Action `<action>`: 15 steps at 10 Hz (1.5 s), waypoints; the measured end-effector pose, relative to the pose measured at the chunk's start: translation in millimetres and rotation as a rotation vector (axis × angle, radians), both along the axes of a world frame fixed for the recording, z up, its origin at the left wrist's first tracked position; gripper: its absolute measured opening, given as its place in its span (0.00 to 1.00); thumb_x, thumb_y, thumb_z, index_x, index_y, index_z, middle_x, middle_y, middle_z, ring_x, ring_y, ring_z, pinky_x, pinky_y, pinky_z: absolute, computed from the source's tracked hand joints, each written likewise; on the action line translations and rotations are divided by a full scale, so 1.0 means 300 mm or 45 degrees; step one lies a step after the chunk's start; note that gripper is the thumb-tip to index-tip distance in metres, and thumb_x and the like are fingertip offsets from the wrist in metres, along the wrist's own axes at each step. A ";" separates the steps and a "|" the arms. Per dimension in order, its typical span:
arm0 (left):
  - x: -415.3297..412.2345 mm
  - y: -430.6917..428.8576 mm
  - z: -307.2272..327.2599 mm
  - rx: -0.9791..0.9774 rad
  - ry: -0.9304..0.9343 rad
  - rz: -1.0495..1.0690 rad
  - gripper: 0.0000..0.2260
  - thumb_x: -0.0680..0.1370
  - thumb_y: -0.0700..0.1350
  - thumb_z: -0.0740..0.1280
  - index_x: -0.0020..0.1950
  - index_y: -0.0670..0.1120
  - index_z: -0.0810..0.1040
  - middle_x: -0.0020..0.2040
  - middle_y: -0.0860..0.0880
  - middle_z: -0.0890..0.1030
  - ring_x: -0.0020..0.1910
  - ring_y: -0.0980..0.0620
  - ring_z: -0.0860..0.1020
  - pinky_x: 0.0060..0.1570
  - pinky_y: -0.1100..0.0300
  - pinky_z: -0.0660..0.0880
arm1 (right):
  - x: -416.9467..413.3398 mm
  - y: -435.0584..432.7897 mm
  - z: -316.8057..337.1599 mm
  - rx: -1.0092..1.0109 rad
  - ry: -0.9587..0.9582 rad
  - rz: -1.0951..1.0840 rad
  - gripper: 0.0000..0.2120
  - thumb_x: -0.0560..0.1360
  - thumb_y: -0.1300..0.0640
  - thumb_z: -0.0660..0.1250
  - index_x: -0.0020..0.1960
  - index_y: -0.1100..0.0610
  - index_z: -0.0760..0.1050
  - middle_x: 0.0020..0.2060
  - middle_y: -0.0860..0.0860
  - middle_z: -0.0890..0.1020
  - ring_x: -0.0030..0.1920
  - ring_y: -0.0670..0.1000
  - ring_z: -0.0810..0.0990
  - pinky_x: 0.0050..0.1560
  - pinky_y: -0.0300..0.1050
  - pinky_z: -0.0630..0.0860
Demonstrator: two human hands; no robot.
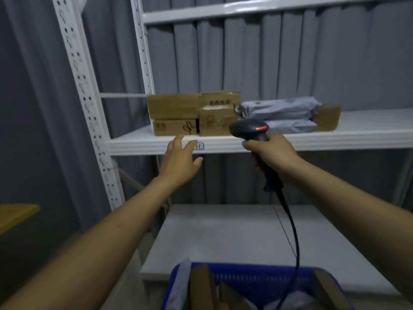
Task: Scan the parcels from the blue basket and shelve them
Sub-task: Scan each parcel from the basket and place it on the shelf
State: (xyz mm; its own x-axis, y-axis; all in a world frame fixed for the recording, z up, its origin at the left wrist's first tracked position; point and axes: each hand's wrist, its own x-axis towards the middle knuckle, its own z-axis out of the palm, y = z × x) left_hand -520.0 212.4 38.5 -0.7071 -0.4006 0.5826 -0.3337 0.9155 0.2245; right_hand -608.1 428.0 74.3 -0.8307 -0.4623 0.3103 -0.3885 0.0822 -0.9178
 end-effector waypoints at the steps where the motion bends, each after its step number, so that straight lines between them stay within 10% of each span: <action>1: 0.034 0.115 -0.177 0.011 -0.164 -0.029 0.26 0.79 0.52 0.64 0.75 0.48 0.65 0.78 0.42 0.55 0.76 0.42 0.55 0.71 0.48 0.60 | 0.059 0.097 -0.156 0.063 -0.106 0.037 0.09 0.73 0.55 0.72 0.39 0.58 0.77 0.31 0.54 0.78 0.27 0.51 0.76 0.27 0.41 0.73; 5: 0.187 0.404 -0.993 0.454 -0.698 -0.006 0.20 0.77 0.52 0.66 0.67 0.47 0.72 0.65 0.46 0.72 0.64 0.46 0.72 0.63 0.54 0.69 | 0.089 0.384 -0.914 0.401 -0.511 0.065 0.10 0.75 0.55 0.70 0.43 0.62 0.76 0.28 0.57 0.79 0.27 0.53 0.77 0.31 0.43 0.74; 7: 0.220 0.409 -1.241 0.801 -1.009 0.384 0.34 0.75 0.59 0.67 0.76 0.45 0.60 0.73 0.40 0.63 0.70 0.39 0.67 0.67 0.51 0.67 | 0.041 0.396 -1.122 0.521 -0.562 0.060 0.12 0.74 0.52 0.72 0.42 0.60 0.75 0.32 0.56 0.80 0.33 0.52 0.79 0.33 0.43 0.73; 8: 0.207 0.408 -1.285 1.018 -0.946 0.516 0.38 0.73 0.58 0.71 0.76 0.44 0.59 0.72 0.39 0.64 0.69 0.39 0.67 0.66 0.50 0.67 | 0.024 0.376 -1.150 0.561 -0.530 0.126 0.14 0.72 0.50 0.73 0.47 0.61 0.78 0.38 0.58 0.84 0.40 0.55 0.82 0.43 0.51 0.78; 10: 0.170 0.416 -1.257 1.365 -0.434 0.654 0.35 0.71 0.48 0.75 0.74 0.48 0.64 0.66 0.41 0.74 0.63 0.41 0.74 0.61 0.51 0.72 | 0.018 0.357 -1.180 0.429 -0.642 0.191 0.12 0.74 0.54 0.72 0.44 0.64 0.77 0.31 0.58 0.81 0.31 0.53 0.79 0.31 0.41 0.74; 12: 0.192 0.563 -1.092 2.164 0.273 0.176 0.13 0.80 0.44 0.63 0.64 0.51 0.74 0.55 0.45 0.82 0.53 0.44 0.82 0.52 0.46 0.79 | 0.030 0.350 -1.184 -0.046 -1.075 0.190 0.10 0.75 0.56 0.71 0.39 0.62 0.77 0.34 0.60 0.79 0.37 0.58 0.77 0.36 0.44 0.74; 13: 0.202 0.594 -1.065 2.461 0.455 -0.140 0.18 0.77 0.43 0.63 0.67 0.47 0.72 0.60 0.40 0.80 0.60 0.37 0.78 0.62 0.34 0.71 | 0.041 0.352 -1.174 -0.328 -1.432 0.195 0.11 0.71 0.54 0.73 0.46 0.61 0.78 0.43 0.61 0.80 0.47 0.60 0.78 0.48 0.53 0.75; 15: 0.192 0.610 -1.062 1.936 -0.014 -0.239 0.21 0.81 0.43 0.63 0.71 0.61 0.67 0.68 0.50 0.75 0.62 0.52 0.78 0.61 0.50 0.76 | 0.074 0.365 -1.172 -0.343 -1.213 0.208 0.12 0.76 0.57 0.69 0.57 0.59 0.80 0.47 0.54 0.86 0.50 0.55 0.85 0.56 0.55 0.79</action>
State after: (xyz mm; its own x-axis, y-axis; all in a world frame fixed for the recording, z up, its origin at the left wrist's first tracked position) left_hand -462.5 395.3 -280.1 -0.8155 -0.5013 -0.2892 -0.2512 -0.1437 0.9572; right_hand -586.1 537.3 -277.4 -0.7198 -0.6052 -0.3400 0.5299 -0.1626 -0.8324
